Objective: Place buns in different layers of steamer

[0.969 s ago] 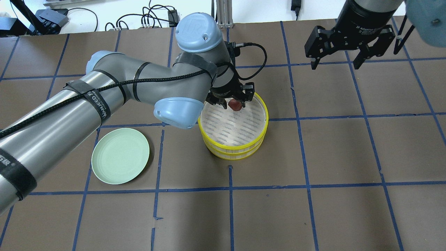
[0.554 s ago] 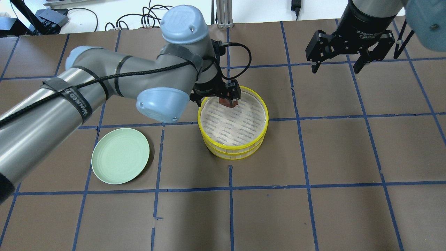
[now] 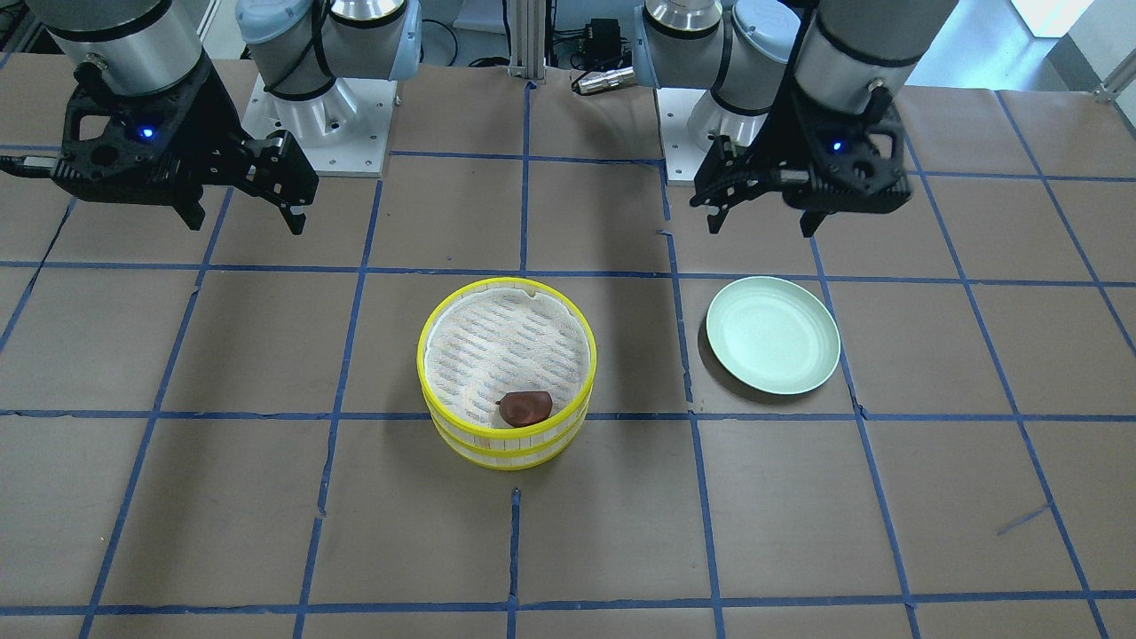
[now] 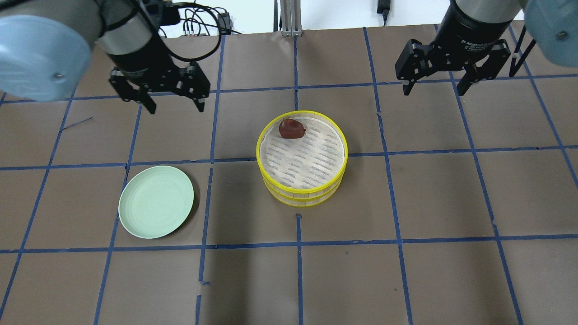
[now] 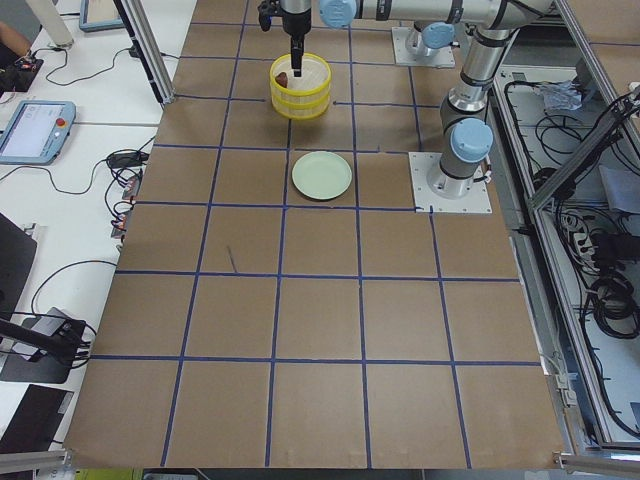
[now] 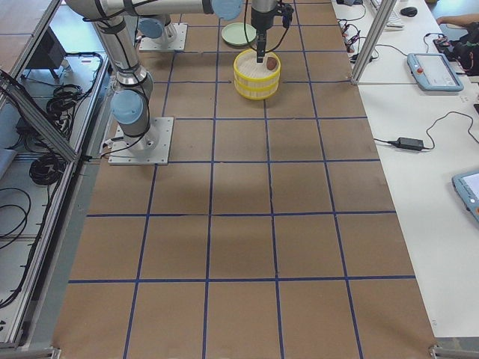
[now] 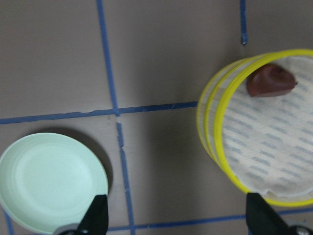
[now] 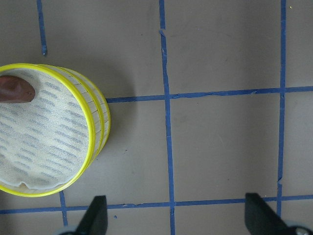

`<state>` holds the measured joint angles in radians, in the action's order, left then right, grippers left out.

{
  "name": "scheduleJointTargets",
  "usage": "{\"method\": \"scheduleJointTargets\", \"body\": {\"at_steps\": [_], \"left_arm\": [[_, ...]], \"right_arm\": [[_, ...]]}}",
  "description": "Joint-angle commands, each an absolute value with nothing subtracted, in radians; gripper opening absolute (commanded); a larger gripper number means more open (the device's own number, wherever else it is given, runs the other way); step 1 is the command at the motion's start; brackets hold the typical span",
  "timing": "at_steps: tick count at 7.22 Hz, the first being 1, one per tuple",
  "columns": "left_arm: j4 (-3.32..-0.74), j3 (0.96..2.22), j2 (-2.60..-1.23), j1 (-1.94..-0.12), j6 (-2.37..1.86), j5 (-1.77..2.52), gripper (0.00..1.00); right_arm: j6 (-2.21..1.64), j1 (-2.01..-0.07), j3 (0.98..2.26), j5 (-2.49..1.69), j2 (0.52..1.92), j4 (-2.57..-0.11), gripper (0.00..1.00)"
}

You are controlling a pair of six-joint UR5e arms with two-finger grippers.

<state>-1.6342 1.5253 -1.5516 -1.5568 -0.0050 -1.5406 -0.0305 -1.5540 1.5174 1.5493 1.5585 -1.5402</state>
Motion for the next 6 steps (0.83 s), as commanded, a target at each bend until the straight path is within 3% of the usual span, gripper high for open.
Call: {"method": "scheduleJointTargets", "body": {"at_steps": [1,6], "left_arm": [[-1.693,1.506,-1.488,-1.517,0.002,-1.542,1.00],[-1.707,1.531,-1.486,-1.511,0.011,-1.540,1.00]], "right_arm": [[-0.031,-1.555,1.522,1.549,1.559,-1.540,1.00],[-0.032,-1.557,1.539,1.546,1.559,-1.543,1.00]]}}
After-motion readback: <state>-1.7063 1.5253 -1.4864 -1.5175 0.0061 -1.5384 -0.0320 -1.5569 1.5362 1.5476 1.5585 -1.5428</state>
